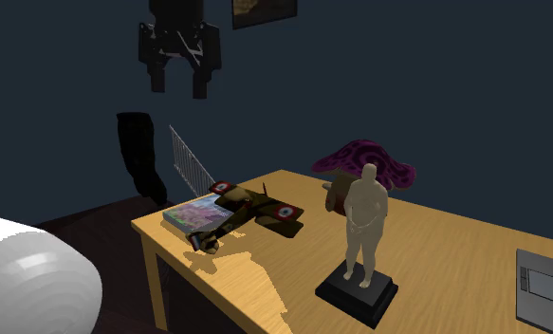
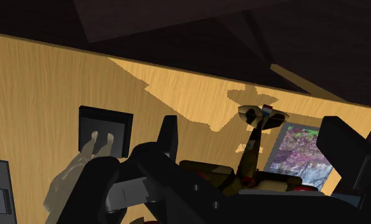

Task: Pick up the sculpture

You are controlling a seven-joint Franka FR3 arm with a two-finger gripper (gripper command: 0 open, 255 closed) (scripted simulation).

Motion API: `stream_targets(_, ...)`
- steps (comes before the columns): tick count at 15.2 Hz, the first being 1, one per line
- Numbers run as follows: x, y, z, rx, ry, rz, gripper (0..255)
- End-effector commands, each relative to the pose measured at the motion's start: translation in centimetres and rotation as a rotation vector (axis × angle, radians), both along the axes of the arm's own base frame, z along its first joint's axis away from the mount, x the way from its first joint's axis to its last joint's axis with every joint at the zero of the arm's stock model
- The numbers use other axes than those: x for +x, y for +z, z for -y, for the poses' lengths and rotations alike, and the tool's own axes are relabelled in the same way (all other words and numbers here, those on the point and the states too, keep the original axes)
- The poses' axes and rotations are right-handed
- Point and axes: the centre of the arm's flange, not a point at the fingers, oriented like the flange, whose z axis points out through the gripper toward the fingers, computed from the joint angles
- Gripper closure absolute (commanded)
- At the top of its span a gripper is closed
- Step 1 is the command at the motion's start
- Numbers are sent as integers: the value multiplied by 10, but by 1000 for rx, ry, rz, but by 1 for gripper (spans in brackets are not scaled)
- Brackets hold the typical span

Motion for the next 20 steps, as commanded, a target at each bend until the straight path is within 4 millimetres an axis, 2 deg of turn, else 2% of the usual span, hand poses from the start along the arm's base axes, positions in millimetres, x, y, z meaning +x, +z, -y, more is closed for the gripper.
stream_targets(1,0,0,0,0,0,0,0)
stream_targets(20,126,-86,186,-65,10,30,0)
